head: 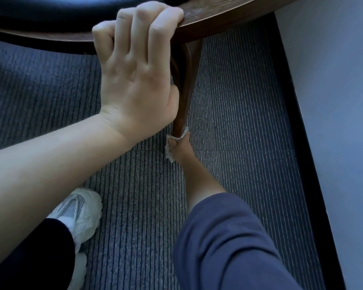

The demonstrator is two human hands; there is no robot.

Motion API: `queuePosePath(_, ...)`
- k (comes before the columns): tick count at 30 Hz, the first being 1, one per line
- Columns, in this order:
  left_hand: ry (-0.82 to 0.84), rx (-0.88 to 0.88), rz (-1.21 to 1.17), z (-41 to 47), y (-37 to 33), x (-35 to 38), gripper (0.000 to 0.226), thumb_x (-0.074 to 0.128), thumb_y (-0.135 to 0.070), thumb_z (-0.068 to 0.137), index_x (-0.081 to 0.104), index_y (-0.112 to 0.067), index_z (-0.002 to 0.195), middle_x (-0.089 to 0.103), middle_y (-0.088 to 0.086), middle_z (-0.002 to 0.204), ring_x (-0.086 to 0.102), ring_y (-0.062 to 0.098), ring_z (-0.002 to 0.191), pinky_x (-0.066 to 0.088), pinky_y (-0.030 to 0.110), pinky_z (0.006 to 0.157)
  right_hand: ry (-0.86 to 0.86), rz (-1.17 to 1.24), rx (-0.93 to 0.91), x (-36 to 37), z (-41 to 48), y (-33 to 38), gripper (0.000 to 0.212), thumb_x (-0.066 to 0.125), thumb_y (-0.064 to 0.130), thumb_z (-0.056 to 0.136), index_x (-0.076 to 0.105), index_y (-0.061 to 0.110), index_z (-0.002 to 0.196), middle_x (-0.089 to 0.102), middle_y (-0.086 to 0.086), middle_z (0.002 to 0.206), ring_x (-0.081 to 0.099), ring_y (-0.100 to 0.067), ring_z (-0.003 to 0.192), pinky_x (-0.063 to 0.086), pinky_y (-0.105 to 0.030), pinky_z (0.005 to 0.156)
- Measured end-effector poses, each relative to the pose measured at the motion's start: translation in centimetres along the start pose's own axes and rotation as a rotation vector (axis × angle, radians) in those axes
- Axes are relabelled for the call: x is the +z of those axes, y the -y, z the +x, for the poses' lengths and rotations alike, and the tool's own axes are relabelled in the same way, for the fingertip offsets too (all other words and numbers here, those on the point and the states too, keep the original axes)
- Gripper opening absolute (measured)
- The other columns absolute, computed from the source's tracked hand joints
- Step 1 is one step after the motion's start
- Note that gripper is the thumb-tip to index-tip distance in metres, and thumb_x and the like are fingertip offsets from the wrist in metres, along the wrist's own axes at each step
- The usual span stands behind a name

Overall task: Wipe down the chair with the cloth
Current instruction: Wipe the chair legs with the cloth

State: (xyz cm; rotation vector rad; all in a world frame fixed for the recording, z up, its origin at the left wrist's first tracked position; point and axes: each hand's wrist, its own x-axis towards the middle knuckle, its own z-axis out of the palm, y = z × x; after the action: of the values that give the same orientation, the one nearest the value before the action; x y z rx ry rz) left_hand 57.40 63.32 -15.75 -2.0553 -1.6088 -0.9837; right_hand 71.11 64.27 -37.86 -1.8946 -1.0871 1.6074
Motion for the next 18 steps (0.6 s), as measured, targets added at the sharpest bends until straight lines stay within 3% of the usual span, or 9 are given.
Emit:
queuePosePath(2, 0.002, 0.009, -0.001, 0.0, 0.0, 0.0, 0.061, 0.046, -0.017, 0.069, 0.026, -0.016, 0.126, 0.033, 0.004, 0.126, 0.031, 0.022, 0.107, 0.029, 0.038, 0.086, -0.010, 0.077, 0.073, 0.2, -0.4, 0.3, 0.044, 0.039, 0.023, 0.106, 0.022, 0.031, 0.146, 0.054, -0.010, 0.135, 0.060, -0.022, 0.091, 0.046, -0.019, 0.066)
queuePosePath(3, -0.006, 0.016, 0.004, 0.1, -0.1, 0.0, 0.061, 0.047, -0.016, 0.068, 0.028, -0.014, 0.126, 0.039, 0.008, 0.126, 0.032, 0.023, 0.106, 0.028, 0.039, 0.086, -0.023, 0.066, 0.042, 0.3, -0.5, 0.3, 0.048, 0.039, 0.021, 0.106, 0.018, 0.032, 0.148, 0.056, -0.011, 0.131, 0.061, -0.019, 0.088, 0.049, -0.018, 0.061)
queuePosePath(6, -0.015, 0.017, 0.016, 0.2, -0.1, 0.0, 0.061, 0.047, -0.014, 0.068, 0.030, -0.011, 0.126, 0.043, 0.010, 0.124, 0.033, 0.023, 0.105, 0.027, 0.038, 0.086, -0.054, 0.090, -0.159, 0.4, -1.0, 0.9, 0.072, 0.048, 0.014, 0.102, 0.003, 0.037, 0.154, 0.055, -0.010, 0.134, 0.061, -0.022, 0.110, 0.054, -0.017, 0.074)
queuePosePath(9, -0.003, 0.012, -0.001, 0.2, -0.2, -0.1, 0.062, 0.048, -0.013, 0.068, 0.029, -0.012, 0.126, 0.039, 0.008, 0.127, 0.033, 0.023, 0.106, 0.027, 0.038, 0.086, -0.061, 0.113, -0.323, 0.1, -2.0, 2.9, 0.081, 0.047, 0.011, 0.102, -0.009, 0.040, 0.153, 0.042, -0.009, 0.150, 0.060, -0.006, 0.109, 0.052, -0.008, 0.076)
queuePosePath(11, 0.003, 0.010, -0.010, 0.2, -0.2, -0.2, 0.061, 0.049, -0.013, 0.068, 0.030, -0.011, 0.126, 0.052, 0.016, 0.124, 0.034, 0.024, 0.106, 0.027, 0.039, 0.086, -0.107, 0.050, -0.456, 0.1, -2.3, 4.4, 0.084, 0.048, 0.015, 0.102, -0.015, 0.037, 0.153, 0.038, -0.012, 0.152, 0.061, -0.012, 0.109, 0.053, -0.013, 0.081)
queuePosePath(14, 0.006, -0.005, -0.029, 0.2, -0.3, -0.3, 0.059, 0.047, -0.014, 0.069, 0.031, -0.011, 0.126, 0.057, 0.019, 0.120, 0.035, 0.024, 0.106, 0.028, 0.040, 0.086, -0.182, 0.002, -0.568, 0.2, -2.8, 6.1, 0.088, 0.051, 0.024, 0.099, -0.018, 0.046, 0.149, 0.040, -0.004, 0.134, 0.052, -0.013, 0.099, 0.049, -0.034, 0.088)
queuePosePath(16, -0.006, -0.007, -0.041, 0.3, -0.4, -0.2, 0.060, 0.047, -0.013, 0.068, 0.032, -0.011, 0.126, 0.058, 0.018, 0.119, 0.036, 0.024, 0.105, 0.027, 0.039, 0.085, -0.210, -0.011, -0.572, 0.1, -3.1, 6.4, 0.088, 0.052, 0.027, 0.098, -0.017, 0.048, 0.149, 0.042, 0.001, 0.116, 0.050, -0.009, 0.093, 0.047, -0.037, 0.086)
queuePosePath(18, -0.014, -0.002, -0.045, 0.2, -0.3, -0.2, 0.060, 0.048, -0.013, 0.068, 0.032, -0.010, 0.126, 0.058, 0.018, 0.119, 0.036, 0.024, 0.105, 0.028, 0.039, 0.085, -0.212, -0.011, -0.556, -0.1, -3.1, 6.1, 0.087, 0.053, 0.021, 0.100, -0.014, 0.040, 0.152, 0.053, 0.013, 0.106, 0.054, 0.003, 0.084, 0.048, -0.034, 0.083)
